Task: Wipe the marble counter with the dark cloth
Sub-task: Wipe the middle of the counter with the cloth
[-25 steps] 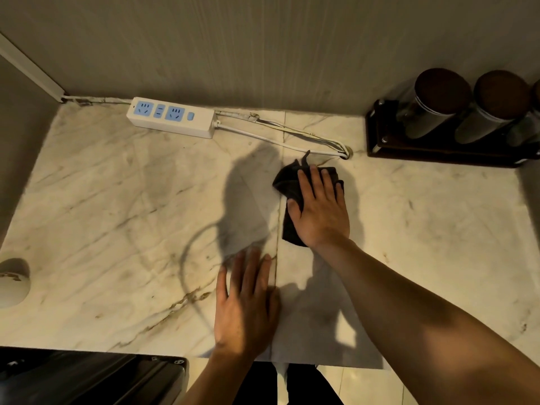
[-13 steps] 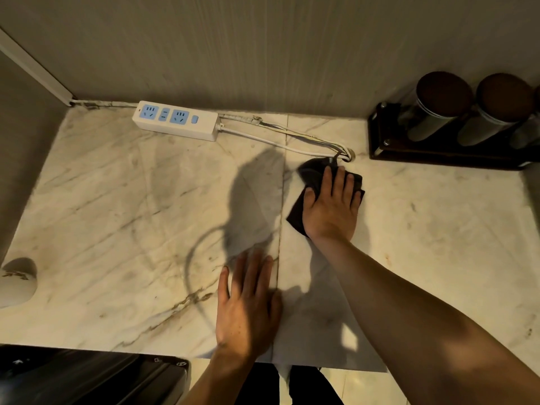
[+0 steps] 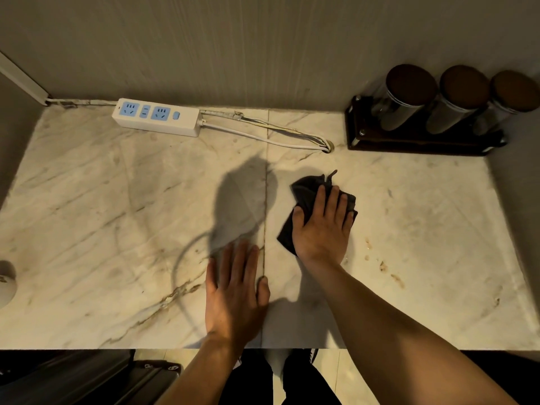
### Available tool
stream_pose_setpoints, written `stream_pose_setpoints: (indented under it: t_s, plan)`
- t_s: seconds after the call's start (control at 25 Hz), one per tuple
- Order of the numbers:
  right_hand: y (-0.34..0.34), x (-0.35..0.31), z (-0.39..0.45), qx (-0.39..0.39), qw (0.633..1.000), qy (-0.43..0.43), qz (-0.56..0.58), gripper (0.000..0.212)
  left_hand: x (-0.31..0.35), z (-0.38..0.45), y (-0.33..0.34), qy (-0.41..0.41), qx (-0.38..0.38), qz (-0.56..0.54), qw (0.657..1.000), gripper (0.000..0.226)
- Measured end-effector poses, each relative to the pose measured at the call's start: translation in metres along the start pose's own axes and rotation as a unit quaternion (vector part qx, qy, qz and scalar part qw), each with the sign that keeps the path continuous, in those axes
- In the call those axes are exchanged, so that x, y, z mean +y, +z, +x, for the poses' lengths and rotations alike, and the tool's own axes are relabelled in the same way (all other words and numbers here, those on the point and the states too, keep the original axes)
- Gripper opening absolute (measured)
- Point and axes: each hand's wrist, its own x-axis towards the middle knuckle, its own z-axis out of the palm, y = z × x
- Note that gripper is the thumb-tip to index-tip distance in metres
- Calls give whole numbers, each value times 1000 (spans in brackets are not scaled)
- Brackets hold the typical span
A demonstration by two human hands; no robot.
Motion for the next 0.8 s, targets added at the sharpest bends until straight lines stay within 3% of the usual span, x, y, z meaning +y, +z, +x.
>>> stream_pose_setpoints:
  t_s: [0.8]
  plan:
    - [11,35,-104,20,999,-22,23,80,-2,-4,5,8,-22,22,999,60]
